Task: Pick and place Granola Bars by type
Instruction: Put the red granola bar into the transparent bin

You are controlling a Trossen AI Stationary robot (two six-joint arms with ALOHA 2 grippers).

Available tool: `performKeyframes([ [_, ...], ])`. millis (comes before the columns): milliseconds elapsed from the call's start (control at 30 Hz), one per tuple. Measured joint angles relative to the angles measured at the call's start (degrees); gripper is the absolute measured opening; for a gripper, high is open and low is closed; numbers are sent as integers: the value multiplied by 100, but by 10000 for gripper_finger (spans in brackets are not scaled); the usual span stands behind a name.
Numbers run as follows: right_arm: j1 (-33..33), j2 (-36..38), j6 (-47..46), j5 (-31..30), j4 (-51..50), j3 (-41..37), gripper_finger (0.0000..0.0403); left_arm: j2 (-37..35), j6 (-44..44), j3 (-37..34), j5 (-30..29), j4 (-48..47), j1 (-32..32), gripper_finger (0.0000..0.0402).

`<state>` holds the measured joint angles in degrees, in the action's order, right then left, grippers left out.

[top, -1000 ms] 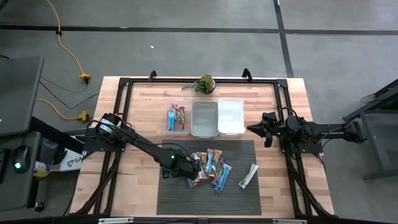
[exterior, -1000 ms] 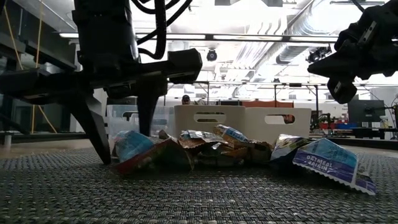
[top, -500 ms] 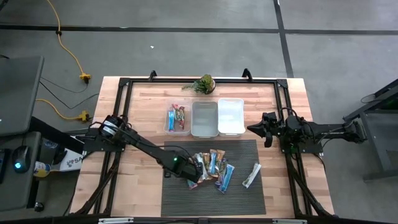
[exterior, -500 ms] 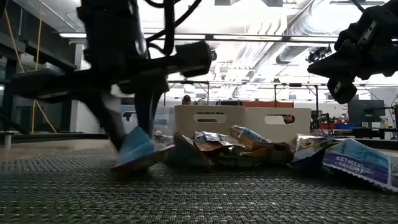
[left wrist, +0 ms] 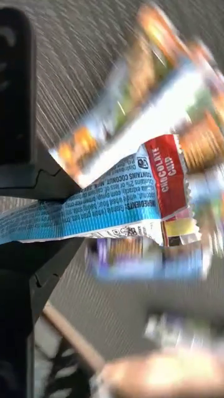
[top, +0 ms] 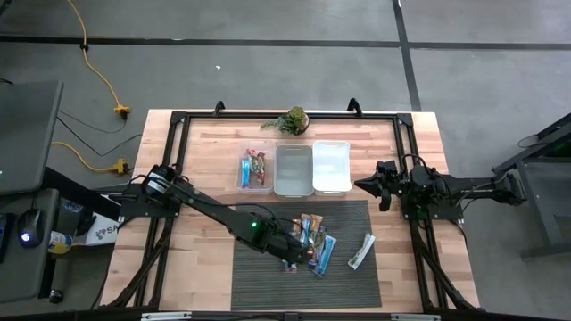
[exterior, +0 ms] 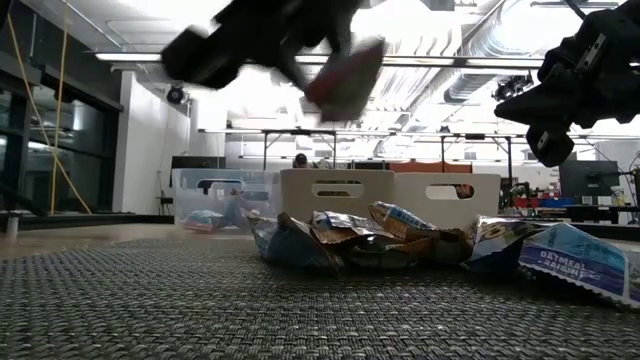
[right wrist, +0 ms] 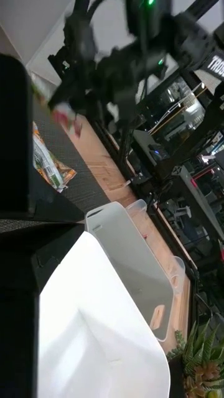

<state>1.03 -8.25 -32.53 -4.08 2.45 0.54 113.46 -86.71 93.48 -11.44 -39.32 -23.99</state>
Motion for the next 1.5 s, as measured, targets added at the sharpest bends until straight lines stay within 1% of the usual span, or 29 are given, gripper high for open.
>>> performKeyframes([
  [133, 1, 0, 0, 0, -1, 0, 0, -10, 1370, 555, -145, 245, 2, 78],
  [367, -1, 0, 0, 0, -2, 0, 0, -17, 3318, 1494, -219, 1235, 85, 78],
  [533, 0, 0, 0, 0, -4, 0, 0, -19, 4354, 2040, -69, 1775, 218, 78],
  [733, 1, 0, 0, 0, -4, 0, 0, -23, 5327, 2481, 467, 2378, 379, 78],
  [933, -1, 2, 0, 0, -4, 0, 0, -25, 5811, 2614, 807, 2772, 507, 78],
  [1033, 0, 2, 0, 0, -4, 0, 0, -25, 5858, 2622, 837, 2912, 602, 78],
  [1200, 1, 2, 0, 0, -6, 0, 0, -59, 5957, 2626, 812, 2963, 890, 78],
  [1367, -1, 2, 0, -2, -1, 0, 0, -239, 5971, 2625, 781, 3000, 1358, 78],
  [1400, 1, 2, 0, 0, -1, 0, 0, -274, 5967, 2633, 740, 3068, 1466, 78],
  [1467, 0, -1, 0, -3, 5, 0, 0, -474, 5951, 2624, 569, 2790, 1672, 78],
  [1500, 0, 0, 0, -4, 3, 0, 0, -521, 5960, 2628, 473, 2837, 1778, 78],
])
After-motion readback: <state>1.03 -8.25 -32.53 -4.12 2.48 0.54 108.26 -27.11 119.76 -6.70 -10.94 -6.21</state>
